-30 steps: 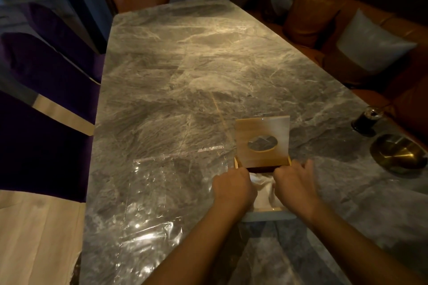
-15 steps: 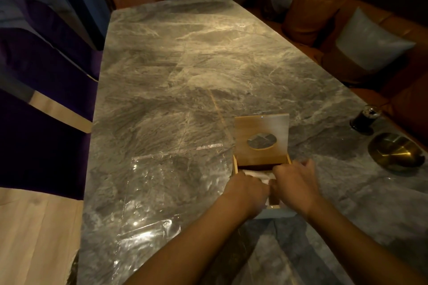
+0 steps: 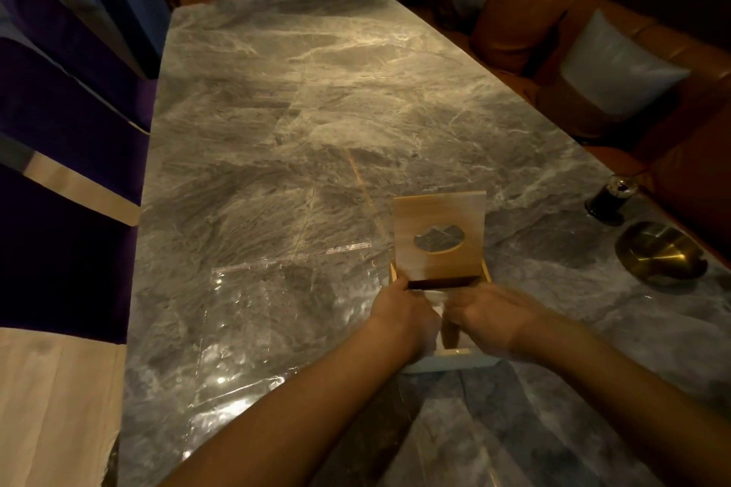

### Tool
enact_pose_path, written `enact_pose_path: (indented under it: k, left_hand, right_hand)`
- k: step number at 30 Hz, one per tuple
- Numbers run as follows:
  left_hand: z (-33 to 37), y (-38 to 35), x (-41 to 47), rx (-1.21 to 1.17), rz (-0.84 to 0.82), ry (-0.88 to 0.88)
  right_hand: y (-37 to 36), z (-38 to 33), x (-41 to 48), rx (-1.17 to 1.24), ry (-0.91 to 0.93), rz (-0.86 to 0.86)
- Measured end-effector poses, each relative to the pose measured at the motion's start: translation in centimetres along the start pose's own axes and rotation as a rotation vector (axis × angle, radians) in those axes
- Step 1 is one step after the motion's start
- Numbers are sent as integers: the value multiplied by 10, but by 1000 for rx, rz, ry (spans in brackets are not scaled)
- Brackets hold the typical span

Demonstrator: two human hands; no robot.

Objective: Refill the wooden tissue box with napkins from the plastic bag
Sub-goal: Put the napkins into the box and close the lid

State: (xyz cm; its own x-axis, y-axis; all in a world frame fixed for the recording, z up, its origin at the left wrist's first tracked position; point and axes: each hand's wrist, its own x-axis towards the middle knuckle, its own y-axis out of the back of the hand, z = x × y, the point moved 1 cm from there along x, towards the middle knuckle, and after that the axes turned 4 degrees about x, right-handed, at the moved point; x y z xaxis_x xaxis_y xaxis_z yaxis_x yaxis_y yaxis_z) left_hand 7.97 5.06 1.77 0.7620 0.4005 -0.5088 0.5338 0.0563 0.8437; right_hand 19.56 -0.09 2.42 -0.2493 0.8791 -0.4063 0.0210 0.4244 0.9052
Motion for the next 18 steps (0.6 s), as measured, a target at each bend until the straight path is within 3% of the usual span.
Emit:
enact_pose_path:
  k: [7, 11, 14, 18]
  left_hand:
    - [0, 15, 2, 33, -122, -64]
    - [-2, 19, 3, -16, -154, -70]
    - [-3, 15, 2, -100, -56, -85]
    - [-7, 15, -1, -108, -67, -104]
  right_hand:
    - [-10, -3, 30, -321, -42, -227]
    - [-7, -1, 29, -316, -27, -200]
    - [10, -6, 19, -215, -6, -127]
    - [23, -12, 9, -213, 46, -223]
